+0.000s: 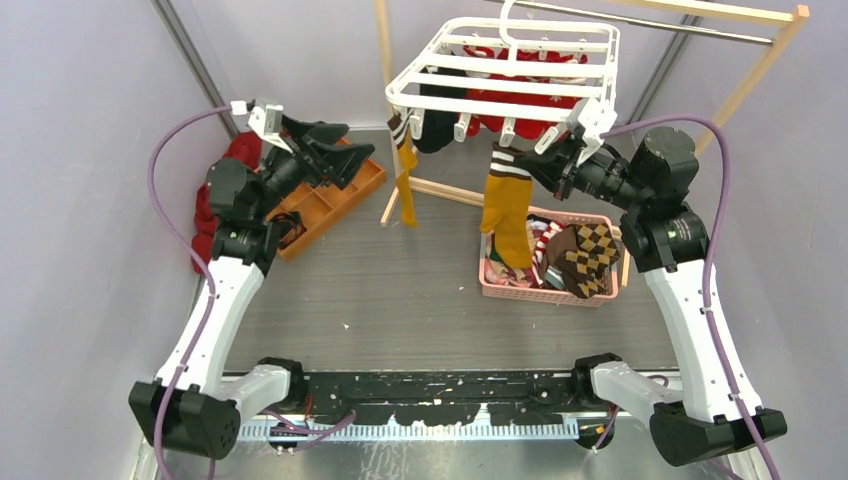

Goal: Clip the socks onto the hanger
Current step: Rotate the hanger at the clothesline, then open the clamp at the hanger.

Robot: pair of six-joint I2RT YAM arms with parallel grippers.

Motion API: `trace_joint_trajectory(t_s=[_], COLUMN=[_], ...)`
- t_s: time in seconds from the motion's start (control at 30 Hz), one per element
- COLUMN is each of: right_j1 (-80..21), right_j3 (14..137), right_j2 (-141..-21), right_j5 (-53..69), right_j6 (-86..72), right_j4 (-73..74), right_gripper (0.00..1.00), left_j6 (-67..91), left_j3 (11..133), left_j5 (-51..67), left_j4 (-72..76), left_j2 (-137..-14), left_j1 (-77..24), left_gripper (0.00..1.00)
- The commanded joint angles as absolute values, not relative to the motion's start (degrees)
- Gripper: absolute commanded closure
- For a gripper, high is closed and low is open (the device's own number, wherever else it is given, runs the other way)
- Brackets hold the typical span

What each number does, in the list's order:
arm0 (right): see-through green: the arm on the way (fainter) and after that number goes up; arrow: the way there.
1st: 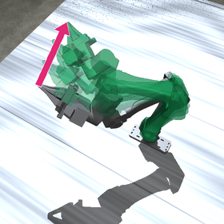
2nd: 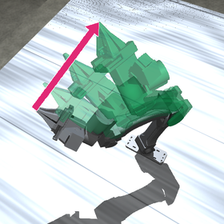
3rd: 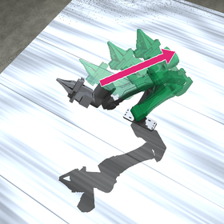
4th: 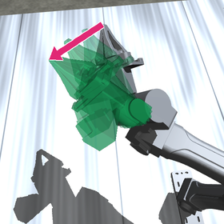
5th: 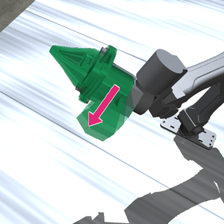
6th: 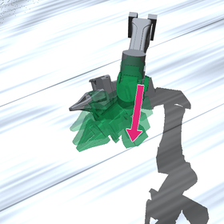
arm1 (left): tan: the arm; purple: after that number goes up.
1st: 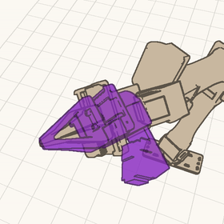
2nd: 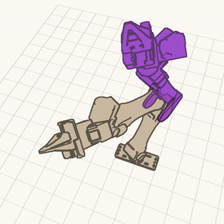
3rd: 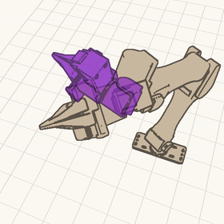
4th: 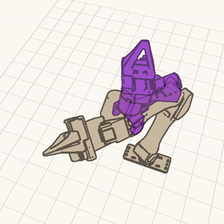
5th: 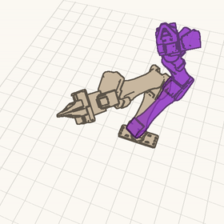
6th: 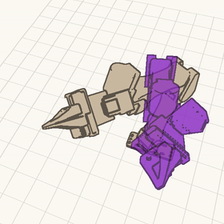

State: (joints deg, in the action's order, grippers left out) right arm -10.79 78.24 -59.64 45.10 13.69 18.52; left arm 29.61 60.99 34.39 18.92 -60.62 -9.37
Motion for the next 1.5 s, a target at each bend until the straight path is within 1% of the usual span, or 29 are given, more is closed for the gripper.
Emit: trace_joint_trajectory(t_s=[0.0, 0.07, 0.1, 0.13, 0.2, 0.27, 0.5, 0.73, 0.8, 1.1, 1.47], right_j1=[-11.0, -11.1, -11.1, -11.1, -11.0, -11.1, -11.0, -10.7, -10.6, -10.3, -10.2], right_j3=[79.7, 80.1, 80.4, 80.8, 81.7, 82.3, 84.8, 85.6, 85.6, 85.1, 85.0], right_j2=[-59.0, -59.2, -59.4, -59.6, -60.3, -60.9, -63.4, -64.2, -64.3, -64.9, -65.4], right_j5=[44.8, 44.1, 43.9, 43.9, 44.4, 44.4, 44.4, 45.2, 45.6, 46.6, 46.3], right_j6=[18.2, 20.4, 21.0, 21.2, 21.9, 23.1, 26.7, 27.9, 28.1, 27.3, 27.2], right_j4=[20.7, 22.2, 22.6, 22.7, 23.1, 22.9, 25.8, 26.3, 26.3, 24.4, 23.9], right_gripper=[0.99, 0.99, 0.99, 0.99, 0.99, 0.99, 0.99, 0.99, 0.99, 0.99, 0.99], left_j6=[42.4, 49.7, 50.2, 49.0, 43.8, 38.8, 34.5, 33.1, 33.8, 42.7, 45.2], left_j3=[62.9, 63.5, 64.1, 65.1, 67.9, 69.8, 72.0, 70.7, 71.3, 71.1, 73.0], left_j5=[49.1, 51.1, 51.3, 51.3, 51.3, 49.5, 45.6, 40.2, 40.1, 38.5, 38.3], left_j4=[34.9, 44.6, 45.7, 45.4, 39.6, 33.8, 32.3, 34.8, 35.5, 47.8, 49.2], left_j2=[-66.2, -68.9, -70.1, -71.2, -73.5, -75.0, -79.0, -80.2, -80.8, -83.8, -83.3], left_j1=[-9.5, -11.0, -12.8, -15.2, -19.4, -21.2, -23.1, -26.6, -27.1, -27.9, -28.0], left_gripper=[0.17, 0.17, 0.18, 0.17, 0.18, 0.18, 0.17, 0.16, 0.15, 0.15, 0.16])
